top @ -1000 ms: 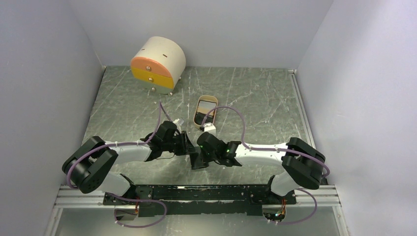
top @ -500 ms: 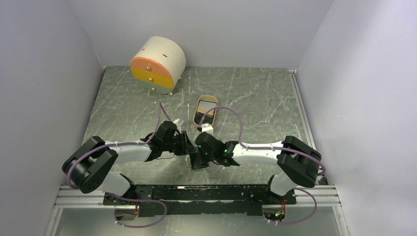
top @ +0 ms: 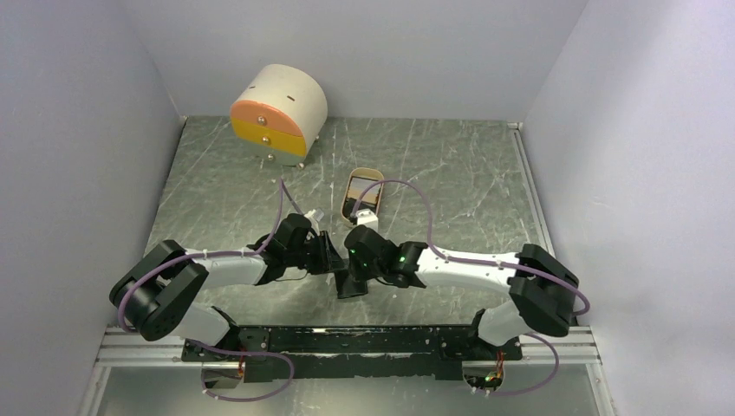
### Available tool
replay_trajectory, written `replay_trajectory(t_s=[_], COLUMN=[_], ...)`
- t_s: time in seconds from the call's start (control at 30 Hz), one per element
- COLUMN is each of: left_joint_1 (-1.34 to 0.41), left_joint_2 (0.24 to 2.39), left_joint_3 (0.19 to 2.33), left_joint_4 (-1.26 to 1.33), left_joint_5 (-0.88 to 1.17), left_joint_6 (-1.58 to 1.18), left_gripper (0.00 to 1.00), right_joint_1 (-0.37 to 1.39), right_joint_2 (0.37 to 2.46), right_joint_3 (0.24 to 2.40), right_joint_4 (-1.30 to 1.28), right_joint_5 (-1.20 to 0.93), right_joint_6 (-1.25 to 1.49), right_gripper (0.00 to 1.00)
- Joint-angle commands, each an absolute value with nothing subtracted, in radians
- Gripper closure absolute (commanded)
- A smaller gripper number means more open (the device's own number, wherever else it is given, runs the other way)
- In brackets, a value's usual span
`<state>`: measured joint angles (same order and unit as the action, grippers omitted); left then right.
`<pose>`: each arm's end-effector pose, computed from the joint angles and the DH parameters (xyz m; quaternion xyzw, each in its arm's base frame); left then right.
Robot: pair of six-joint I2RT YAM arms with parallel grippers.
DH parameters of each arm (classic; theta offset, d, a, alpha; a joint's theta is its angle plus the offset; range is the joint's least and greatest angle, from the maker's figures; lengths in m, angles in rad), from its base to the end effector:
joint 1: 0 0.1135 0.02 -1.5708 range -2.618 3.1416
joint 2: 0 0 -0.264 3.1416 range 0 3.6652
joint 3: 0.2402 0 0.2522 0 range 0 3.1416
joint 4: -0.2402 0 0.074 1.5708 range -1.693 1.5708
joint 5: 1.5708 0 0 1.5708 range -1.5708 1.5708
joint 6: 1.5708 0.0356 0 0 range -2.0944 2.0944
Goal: Put the credit cards into the card holder
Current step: Close the card holder at the center of the board.
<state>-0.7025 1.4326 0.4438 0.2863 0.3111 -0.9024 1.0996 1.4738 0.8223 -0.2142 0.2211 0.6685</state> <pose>0.1843 -0.1703 0.1336 -0.0246 0.8983 -0.3965 0.1877 0.1414 0.2603 0.1926 -0.1623 0.9193 0.1997 0.2977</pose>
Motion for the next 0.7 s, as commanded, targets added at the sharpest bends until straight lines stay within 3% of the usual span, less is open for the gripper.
replay_trajectory(t_s=[0.0,0.07,0.23,0.33,0.67], left_joint_1=[-0.707,-0.706,-0.707,-0.706,-0.706], left_joint_2=[1.437,1.438,1.427,1.421,1.413], left_joint_3=[0.425,0.426,0.430,0.428,0.437], left_joint_4=[0.256,0.255,0.241,0.239,0.221], left_joint_5=[0.339,0.340,0.336,0.333,0.332], left_joint_6=[-0.899,-0.899,-0.897,-0.898,-0.888], left_gripper=[0.69,0.69,0.69,0.69,0.69], right_joint_1=[1.098,1.096,1.091,1.089,1.093], right_joint_2=[1.403,1.382,1.385,1.421,1.495], right_joint_3=[0.817,0.784,0.751,0.758,0.824], right_joint_4=[-0.335,-0.334,-0.269,-0.235,-0.304], right_joint_5=[0.292,0.314,0.298,0.269,0.331], right_joint_6=[0.684,0.694,0.698,0.702,0.691], right_gripper=[0.77,0.70,0.67,0.60,0.65])
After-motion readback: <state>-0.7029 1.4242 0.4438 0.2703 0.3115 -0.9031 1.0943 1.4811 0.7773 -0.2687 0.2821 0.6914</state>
